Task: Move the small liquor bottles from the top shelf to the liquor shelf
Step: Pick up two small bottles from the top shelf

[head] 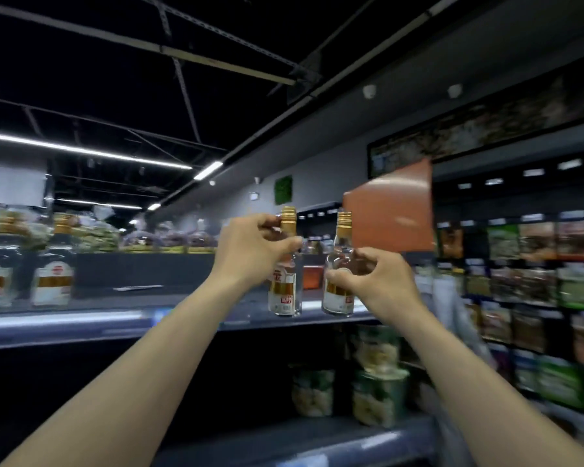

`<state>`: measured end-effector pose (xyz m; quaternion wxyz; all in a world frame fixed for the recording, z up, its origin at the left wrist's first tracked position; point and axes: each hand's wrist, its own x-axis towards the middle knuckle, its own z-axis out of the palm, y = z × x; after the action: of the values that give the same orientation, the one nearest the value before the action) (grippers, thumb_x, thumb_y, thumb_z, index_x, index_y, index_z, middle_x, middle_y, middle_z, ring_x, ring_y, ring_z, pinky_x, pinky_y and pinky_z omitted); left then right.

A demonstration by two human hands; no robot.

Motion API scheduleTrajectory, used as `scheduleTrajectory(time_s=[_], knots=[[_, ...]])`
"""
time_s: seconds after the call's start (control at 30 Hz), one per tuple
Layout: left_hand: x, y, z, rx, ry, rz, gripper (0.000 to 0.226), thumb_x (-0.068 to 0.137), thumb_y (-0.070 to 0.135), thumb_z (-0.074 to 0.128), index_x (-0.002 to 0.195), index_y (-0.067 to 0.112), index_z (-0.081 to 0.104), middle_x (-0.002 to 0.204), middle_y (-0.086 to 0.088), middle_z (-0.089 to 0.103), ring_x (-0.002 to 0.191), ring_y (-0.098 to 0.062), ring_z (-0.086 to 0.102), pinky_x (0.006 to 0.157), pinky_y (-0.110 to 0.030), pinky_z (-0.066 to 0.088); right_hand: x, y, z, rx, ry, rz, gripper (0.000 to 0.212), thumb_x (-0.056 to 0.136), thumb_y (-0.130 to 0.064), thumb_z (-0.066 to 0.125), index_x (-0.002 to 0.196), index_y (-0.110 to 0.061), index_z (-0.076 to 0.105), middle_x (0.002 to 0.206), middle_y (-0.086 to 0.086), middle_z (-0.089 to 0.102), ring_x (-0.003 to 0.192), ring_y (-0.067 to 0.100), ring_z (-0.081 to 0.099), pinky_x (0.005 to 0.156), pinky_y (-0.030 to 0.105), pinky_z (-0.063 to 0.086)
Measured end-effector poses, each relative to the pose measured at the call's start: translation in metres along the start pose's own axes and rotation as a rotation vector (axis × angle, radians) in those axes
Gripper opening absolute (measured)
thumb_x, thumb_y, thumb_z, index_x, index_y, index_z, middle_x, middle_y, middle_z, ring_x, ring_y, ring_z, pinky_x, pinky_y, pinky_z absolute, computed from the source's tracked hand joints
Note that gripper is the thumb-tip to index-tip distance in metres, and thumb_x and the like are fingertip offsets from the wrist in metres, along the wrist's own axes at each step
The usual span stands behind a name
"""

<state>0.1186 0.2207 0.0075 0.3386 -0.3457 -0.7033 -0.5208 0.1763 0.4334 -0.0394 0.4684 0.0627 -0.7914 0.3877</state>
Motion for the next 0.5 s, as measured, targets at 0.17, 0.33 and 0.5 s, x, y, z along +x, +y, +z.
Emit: scheduleTrajectory(time_s=[0.17,0.33,0.5], knots=[[-0.079,0.075,0.146,-0.199,-0.155,-0.018,0.024,0.064,0.036,0.094,0.079,0.025,0.079,0.071,0.015,0.076,0.068,-0.003,0.073,0.065,-0.028,0.059,-0.085,0.057,-0.164,-0.156,0.055,0.097,0.043,0.067,-0.053,0.088,0.077,-0.014,0.073,0.07,0.002,0.074,0.063,0.017,0.068,0.065,0.044,0.056],[-0.162,0.154,0.302,-0.427,-0.339,-0.104,0.025,0.063,0.036,0.095,0.08,0.026,0.08,0.071,0.015,0.076,0.067,-0.004,0.074,0.059,-0.022,0.057,-0.174,0.097,-0.321,-0.269,0.098,0.24,0.033,0.065,-0.047,0.091,0.08,-0.025,0.071,0.07,-0.01,0.072,0.065,0.004,0.064,0.066,0.031,0.056],[-0.236,0.25,0.432,-0.52,-0.44,-0.123,0.05,0.055,0.043,0.097,0.097,0.019,0.081,0.081,0.01,0.078,0.075,-0.004,0.073,0.072,-0.033,0.062,-0.262,0.123,-0.461,-0.397,0.235,0.394,0.062,0.066,-0.037,0.096,0.121,-0.019,0.073,0.09,-0.007,0.079,0.086,0.003,0.074,0.081,0.031,0.063]])
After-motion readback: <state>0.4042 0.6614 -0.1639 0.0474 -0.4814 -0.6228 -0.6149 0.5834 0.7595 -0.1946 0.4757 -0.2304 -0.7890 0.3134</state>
